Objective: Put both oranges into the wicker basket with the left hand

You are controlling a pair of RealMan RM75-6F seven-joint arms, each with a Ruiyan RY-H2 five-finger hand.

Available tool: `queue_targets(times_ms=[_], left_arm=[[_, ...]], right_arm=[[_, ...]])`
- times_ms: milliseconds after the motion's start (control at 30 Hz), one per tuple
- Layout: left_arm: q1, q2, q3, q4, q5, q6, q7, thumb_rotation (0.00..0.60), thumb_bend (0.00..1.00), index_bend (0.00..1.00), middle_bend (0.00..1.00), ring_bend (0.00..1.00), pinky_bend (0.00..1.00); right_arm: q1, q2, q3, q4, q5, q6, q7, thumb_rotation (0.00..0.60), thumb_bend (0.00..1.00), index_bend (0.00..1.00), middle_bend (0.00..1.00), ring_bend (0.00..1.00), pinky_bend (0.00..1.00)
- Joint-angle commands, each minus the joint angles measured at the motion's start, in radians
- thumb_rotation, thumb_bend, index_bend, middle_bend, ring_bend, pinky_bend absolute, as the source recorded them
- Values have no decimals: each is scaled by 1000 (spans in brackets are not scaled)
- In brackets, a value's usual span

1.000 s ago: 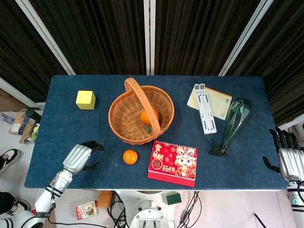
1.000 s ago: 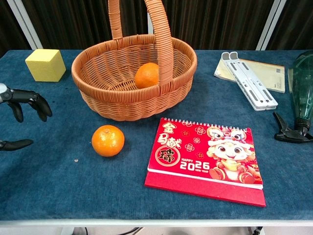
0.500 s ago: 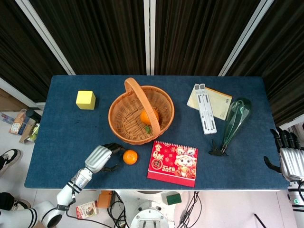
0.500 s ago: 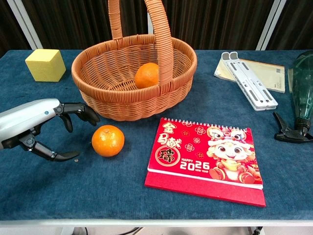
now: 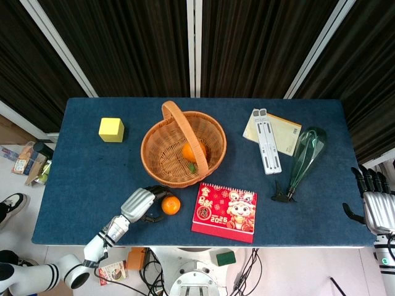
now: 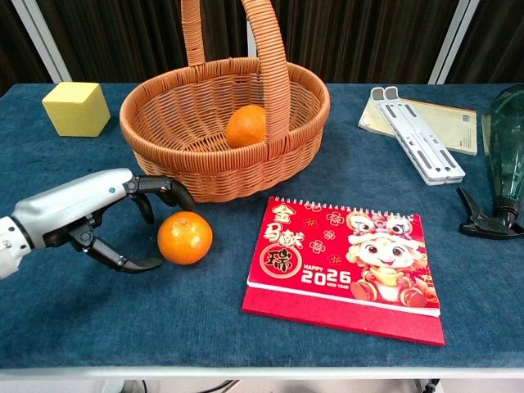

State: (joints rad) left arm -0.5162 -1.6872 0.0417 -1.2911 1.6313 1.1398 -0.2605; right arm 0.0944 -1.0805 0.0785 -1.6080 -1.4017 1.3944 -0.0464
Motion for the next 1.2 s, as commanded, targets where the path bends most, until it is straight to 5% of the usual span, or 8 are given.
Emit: queue_targets(times_ms=[33, 433, 900, 1200], left_arm=[[-9, -10, -5, 8, -3, -8, -11, 600, 189, 263, 251, 221, 370], [-45, -47, -1, 36, -2, -47, -23, 600, 190, 273, 270, 235, 400], [-34, -40, -6, 18, -13, -10, 8, 600, 240, 413, 455, 423, 634], [-9, 112, 0, -165, 22, 77, 129, 600, 244, 438, 480, 442, 650]], right_arm=[[0, 1, 0, 0, 1, -1, 1, 600, 284, 0, 0, 0, 0], [-1, 6, 1, -2, 5, -2, 6, 600, 284, 0, 0, 0, 0], [-2, 6, 0, -3, 2, 1, 5, 600, 284, 0, 0, 0, 0], [-1, 6, -1, -4, 1, 0, 4, 600, 284, 0, 0, 0, 0]])
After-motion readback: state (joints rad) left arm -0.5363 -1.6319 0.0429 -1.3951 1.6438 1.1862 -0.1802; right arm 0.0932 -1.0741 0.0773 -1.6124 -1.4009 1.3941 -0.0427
